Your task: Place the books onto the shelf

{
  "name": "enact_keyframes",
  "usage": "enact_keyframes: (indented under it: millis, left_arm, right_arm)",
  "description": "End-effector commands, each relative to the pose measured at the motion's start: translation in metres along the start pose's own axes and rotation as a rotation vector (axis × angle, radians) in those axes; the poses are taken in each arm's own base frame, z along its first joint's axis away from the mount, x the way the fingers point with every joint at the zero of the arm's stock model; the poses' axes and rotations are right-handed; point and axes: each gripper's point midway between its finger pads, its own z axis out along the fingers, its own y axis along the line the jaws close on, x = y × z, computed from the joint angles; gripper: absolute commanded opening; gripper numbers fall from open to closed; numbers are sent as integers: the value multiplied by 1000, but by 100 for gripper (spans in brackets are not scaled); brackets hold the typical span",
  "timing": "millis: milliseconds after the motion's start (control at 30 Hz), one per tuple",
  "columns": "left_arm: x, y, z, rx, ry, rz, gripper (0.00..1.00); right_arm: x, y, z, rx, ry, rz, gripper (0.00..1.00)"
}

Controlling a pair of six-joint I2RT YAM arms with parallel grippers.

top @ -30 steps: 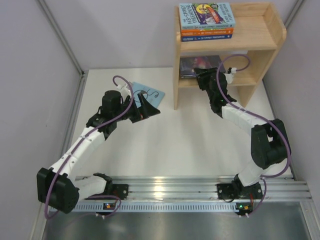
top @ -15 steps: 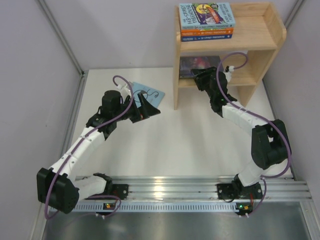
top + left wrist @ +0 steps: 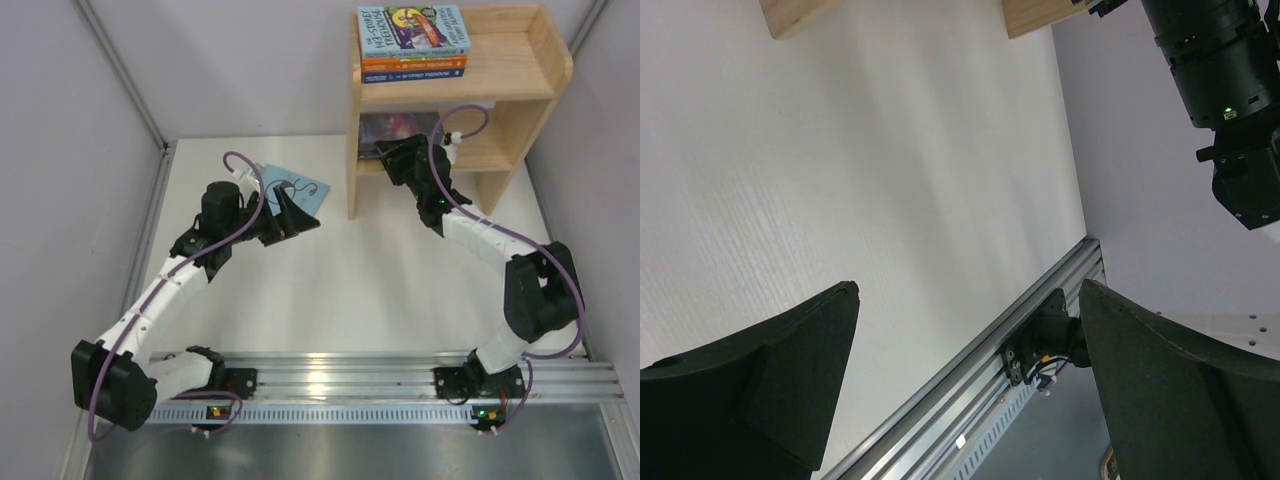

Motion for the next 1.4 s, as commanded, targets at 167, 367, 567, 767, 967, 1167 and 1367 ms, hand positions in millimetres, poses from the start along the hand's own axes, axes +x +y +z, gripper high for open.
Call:
enact_keyframes:
  millis: [167, 367, 567, 767, 967, 1167, 1367]
  left_arm:
    - [-13, -11, -5, 32, -53, 37, 96]
    - [-18, -12, -4, 21, -62, 40, 96]
    - [-22, -8, -4, -6, -77, 44, 96]
    - [-26, -6, -2, -15, -83, 47, 96]
    - [-47, 3, -4, -66, -127, 59, 95]
    - [-84, 39, 0, -140, -197, -1, 94]
    - [-148, 104, 10, -248, -288, -79, 89]
  right_arm:
    - [1, 32, -26, -56, 25, -42, 53]
    - [0, 35, -33, -36, 38, -67, 56]
    - [-2, 36, -40, -29, 37, -83, 58]
    - [-3, 38, -45, -33, 45, -97, 58]
    - [2, 41, -62, -53, 90, -120, 58]
    - [11, 20, -97, -43, 150, -198, 58]
    - [38, -25, -127, 15, 221, -284, 58]
